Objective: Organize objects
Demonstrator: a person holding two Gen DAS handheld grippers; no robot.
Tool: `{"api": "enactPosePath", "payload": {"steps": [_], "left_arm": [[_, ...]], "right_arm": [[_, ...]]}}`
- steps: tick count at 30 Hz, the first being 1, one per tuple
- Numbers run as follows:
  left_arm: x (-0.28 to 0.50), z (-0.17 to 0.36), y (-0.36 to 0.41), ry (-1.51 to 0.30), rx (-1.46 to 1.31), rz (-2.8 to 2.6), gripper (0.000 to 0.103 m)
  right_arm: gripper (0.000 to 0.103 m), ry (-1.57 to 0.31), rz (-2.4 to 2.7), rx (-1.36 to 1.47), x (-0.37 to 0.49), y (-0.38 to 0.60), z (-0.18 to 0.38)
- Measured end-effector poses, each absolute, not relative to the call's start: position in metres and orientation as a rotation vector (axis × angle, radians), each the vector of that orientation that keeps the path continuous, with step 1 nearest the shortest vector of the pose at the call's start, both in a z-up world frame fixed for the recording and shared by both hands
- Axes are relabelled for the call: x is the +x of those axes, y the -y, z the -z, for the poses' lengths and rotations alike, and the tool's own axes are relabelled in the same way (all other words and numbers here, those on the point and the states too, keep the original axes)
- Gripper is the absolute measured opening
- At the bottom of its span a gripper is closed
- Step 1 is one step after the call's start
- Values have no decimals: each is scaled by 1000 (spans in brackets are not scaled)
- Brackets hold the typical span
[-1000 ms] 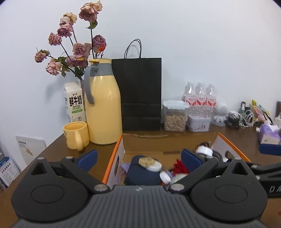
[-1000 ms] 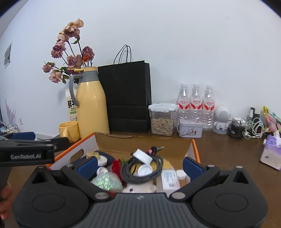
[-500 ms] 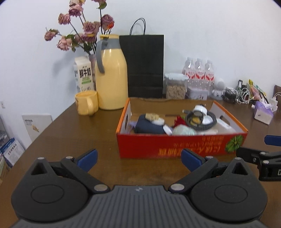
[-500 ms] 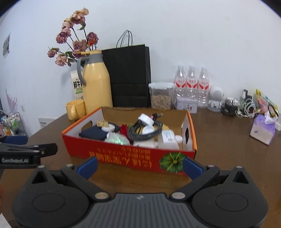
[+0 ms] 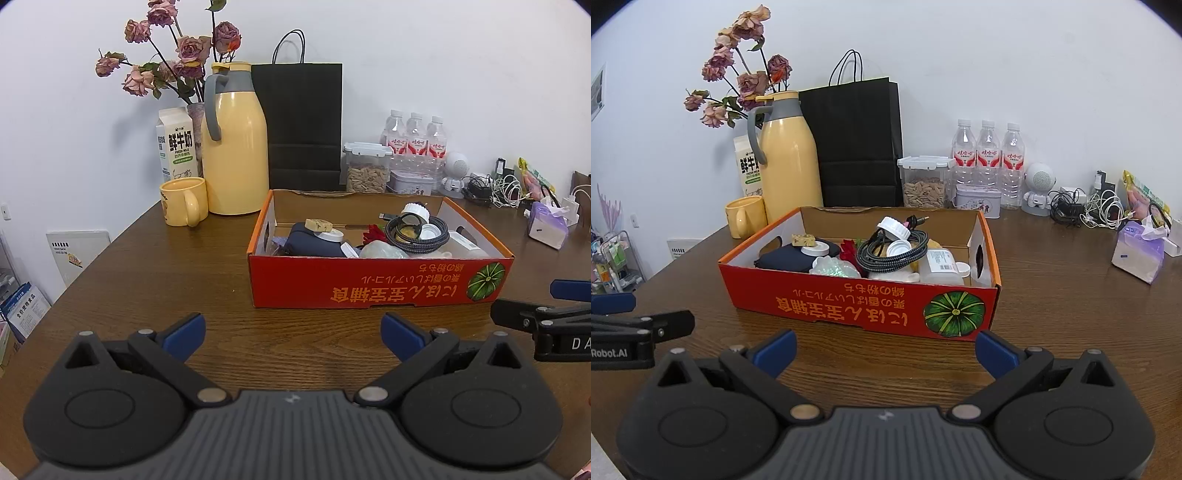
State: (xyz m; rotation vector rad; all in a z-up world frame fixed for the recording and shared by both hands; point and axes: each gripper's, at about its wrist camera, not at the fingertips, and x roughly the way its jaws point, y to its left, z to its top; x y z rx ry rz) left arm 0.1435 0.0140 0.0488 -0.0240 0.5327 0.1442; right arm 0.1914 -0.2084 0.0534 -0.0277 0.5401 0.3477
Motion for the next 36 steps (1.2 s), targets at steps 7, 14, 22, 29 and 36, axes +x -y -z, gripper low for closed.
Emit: {"api": "enactPosePath", "payload": {"steps": [7, 14, 22, 29, 36], "left_arm": [[141, -49, -14, -531, -24, -146, 103], [141, -50, -14, -531, -23, -148, 103], [141, -50, -14, -531, -23, -148, 103], [141, -51, -15, -530, -23, -147, 103], [141, -51, -15, -530, -22, -150, 103]], "right_arm": [[103, -540, -348, -29, 191, 208, -54], [103, -540, -348, -29, 191, 208, -54], [103, -541, -348, -29, 190, 207, -54], [103, -541, -348, -29, 191, 207, -54], [103, -540, -349, -29, 191, 207, -54]]}}
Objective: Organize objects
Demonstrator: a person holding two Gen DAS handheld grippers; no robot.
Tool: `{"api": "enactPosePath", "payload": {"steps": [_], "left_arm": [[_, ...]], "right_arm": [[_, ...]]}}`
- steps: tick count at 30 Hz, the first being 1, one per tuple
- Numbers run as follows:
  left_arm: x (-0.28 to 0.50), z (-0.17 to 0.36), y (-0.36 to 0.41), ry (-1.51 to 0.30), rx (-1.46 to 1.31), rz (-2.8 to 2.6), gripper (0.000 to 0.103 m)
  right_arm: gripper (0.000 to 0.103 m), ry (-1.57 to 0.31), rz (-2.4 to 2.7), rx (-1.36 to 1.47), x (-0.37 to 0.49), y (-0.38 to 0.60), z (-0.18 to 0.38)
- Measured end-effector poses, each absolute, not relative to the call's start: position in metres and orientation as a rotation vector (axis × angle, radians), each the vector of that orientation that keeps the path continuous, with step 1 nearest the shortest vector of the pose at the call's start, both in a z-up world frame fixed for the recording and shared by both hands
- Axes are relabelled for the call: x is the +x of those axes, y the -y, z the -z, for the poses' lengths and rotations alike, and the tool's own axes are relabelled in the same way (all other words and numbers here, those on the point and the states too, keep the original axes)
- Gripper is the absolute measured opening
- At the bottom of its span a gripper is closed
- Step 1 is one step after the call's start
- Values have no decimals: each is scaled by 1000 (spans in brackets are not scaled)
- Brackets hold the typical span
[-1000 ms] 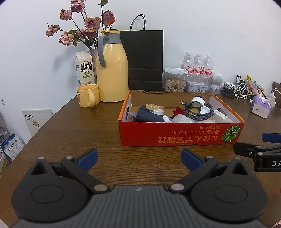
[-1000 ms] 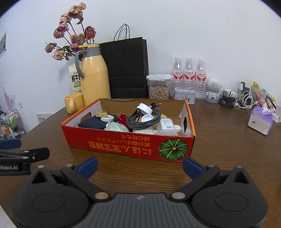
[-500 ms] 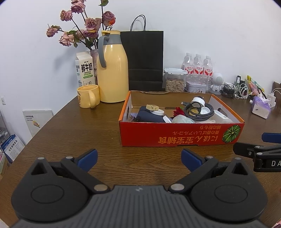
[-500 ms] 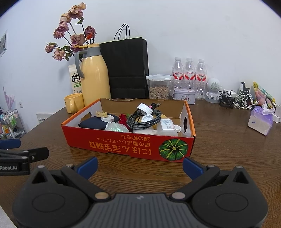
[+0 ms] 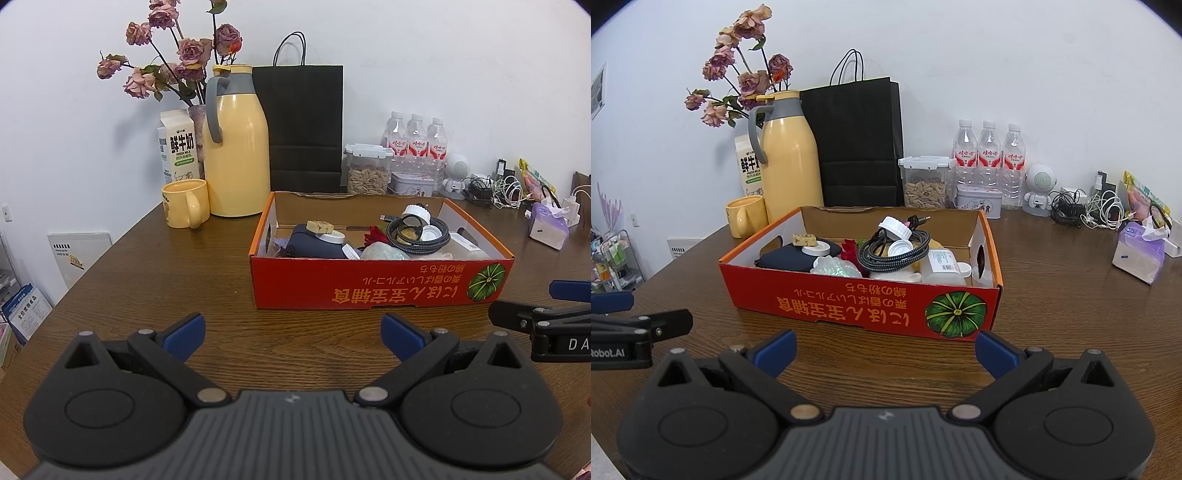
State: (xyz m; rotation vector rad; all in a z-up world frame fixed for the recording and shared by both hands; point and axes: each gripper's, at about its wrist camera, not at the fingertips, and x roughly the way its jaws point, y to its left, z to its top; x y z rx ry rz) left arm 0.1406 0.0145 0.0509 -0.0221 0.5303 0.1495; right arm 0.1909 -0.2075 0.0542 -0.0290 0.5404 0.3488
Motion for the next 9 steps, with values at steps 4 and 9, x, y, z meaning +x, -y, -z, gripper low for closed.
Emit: {"api": "enactPosePath", "payload": {"steps": [4, 9], "left_arm": [[141, -52, -15, -529, -22, -151, 103], [143, -51, -16, -538, -28, -153, 103]], "right_arm": [[103, -541, -349, -29, 191, 207, -54], [103, -540, -350, -29, 190, 207, -54]]}}
